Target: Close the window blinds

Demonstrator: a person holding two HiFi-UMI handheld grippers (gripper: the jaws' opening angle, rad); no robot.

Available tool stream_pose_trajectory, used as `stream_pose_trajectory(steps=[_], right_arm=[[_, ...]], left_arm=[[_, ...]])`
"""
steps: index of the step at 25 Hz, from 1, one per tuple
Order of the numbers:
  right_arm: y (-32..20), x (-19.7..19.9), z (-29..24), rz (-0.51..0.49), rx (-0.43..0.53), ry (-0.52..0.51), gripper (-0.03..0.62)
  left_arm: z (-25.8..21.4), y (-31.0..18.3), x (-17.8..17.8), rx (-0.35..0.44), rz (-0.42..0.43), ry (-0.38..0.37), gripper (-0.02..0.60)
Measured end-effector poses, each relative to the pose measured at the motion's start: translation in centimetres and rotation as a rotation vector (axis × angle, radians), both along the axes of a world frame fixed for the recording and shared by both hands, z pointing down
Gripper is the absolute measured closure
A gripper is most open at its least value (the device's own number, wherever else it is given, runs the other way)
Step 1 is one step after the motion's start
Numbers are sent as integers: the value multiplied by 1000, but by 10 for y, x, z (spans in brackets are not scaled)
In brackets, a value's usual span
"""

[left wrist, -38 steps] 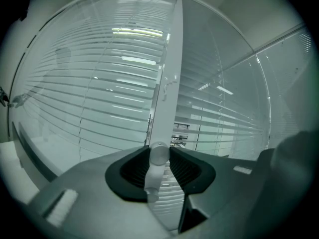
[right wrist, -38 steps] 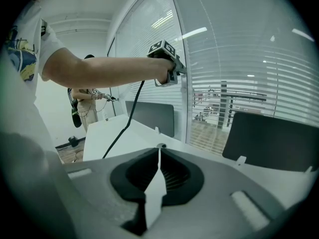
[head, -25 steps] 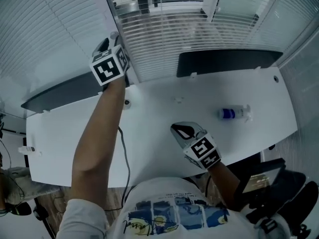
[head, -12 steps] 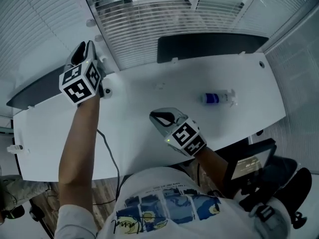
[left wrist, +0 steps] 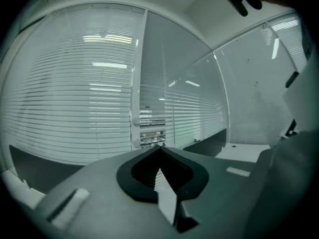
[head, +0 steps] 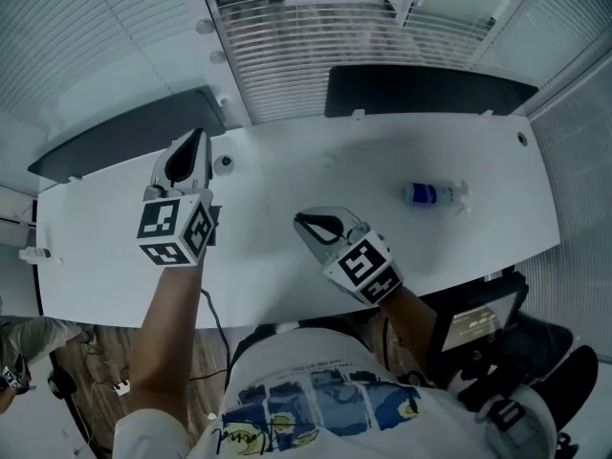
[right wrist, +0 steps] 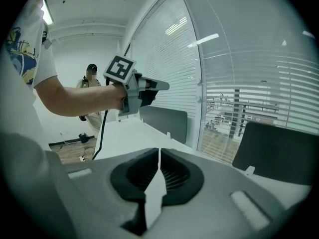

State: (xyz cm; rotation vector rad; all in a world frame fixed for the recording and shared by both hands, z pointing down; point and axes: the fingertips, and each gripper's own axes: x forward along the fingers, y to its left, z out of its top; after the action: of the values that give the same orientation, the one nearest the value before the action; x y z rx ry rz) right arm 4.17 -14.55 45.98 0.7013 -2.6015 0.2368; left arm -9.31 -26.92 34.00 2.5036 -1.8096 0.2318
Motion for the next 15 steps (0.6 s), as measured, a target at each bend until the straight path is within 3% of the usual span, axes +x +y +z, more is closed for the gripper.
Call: stream_pose_trajectory(steps=[4,8,15], right_arm=[[11,-9,-13,19,30,13,582],[31,-21,-25,46,62,22,582],[92,-60,-25,127,71,35,582]], left_arm=[[12,50,6,-42,122,-22,577],[23,116,4,-81,264,30,577],[37,236,-43,-121,408,21,577]])
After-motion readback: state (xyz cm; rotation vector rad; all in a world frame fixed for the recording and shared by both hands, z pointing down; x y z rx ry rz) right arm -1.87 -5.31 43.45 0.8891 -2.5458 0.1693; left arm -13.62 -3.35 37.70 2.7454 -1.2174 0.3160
